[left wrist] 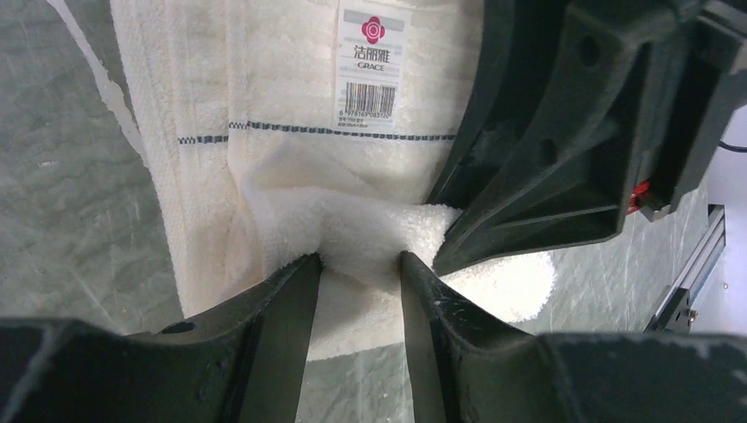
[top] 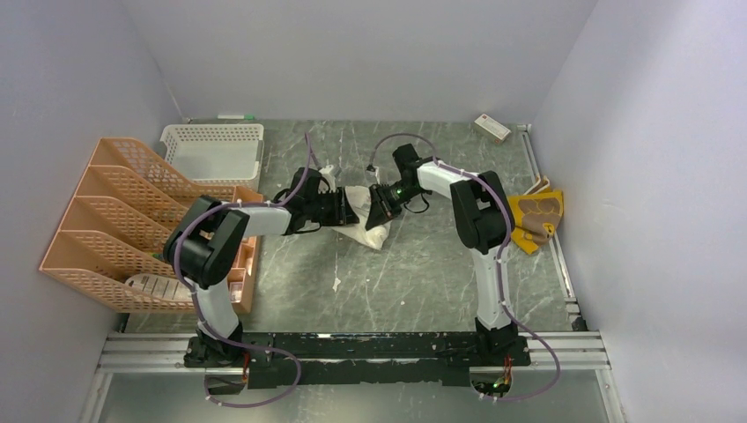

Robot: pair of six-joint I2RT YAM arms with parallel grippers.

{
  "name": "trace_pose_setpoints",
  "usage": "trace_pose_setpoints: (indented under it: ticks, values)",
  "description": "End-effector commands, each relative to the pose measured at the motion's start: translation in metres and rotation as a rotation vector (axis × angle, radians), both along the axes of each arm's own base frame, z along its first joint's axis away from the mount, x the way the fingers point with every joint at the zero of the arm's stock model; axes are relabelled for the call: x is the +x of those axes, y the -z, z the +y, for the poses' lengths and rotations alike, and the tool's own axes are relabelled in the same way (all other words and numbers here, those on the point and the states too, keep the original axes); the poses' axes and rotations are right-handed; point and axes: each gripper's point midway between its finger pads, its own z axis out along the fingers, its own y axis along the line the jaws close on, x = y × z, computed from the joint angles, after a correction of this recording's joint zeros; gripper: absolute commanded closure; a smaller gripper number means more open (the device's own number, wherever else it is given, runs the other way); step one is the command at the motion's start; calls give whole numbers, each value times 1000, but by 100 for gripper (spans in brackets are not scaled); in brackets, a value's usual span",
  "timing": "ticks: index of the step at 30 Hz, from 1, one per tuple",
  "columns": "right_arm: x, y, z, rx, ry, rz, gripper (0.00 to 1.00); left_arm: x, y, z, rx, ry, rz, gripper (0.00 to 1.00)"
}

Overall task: Roll the towels
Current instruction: Roll the towel at the center of the board.

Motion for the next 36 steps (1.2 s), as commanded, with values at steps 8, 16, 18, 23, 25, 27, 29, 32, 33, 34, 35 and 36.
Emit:
trace_pose_setpoints:
  ticks: [8,16,18,23,25,27,29,32,33,34,35,36]
  values:
    - [99,-69,-95,-497,436,-599,25,5,31,32,65,-97,66,50]
    - [2,-134,-22,-336,95,-1270,0,4,33,25,39,-57,77,50]
    - [-28,-122,-11,-274,-30,-1333,0,4,35,21,29,-41,88,50]
    - [-60,-91,-4,-268,-212,-1372,0,5,36,15,4,-18,104,49]
    - [-60,-82,-2,-295,-257,-1377,0,6,36,13,-3,-12,105,50]
    - [-57,-75,2,-317,-289,-1387,1,6,36,11,-10,-7,107,50]
    - [-53,-68,7,-350,-320,-1413,2,6,36,10,-13,-2,110,50]
    - [-38,-57,8,-468,-341,-1482,4,6,34,10,-15,5,110,50]
    - [-33,-53,7,-508,-341,-1498,6,6,34,9,-15,6,111,50]
    - [-27,-48,5,-549,-339,-1505,6,6,34,9,-16,9,111,50]
    - [-22,-44,4,-582,-336,-1511,7,6,34,9,-16,10,112,50]
    - [-17,-40,2,-618,-332,-1512,8,6,34,9,-16,13,112,50]
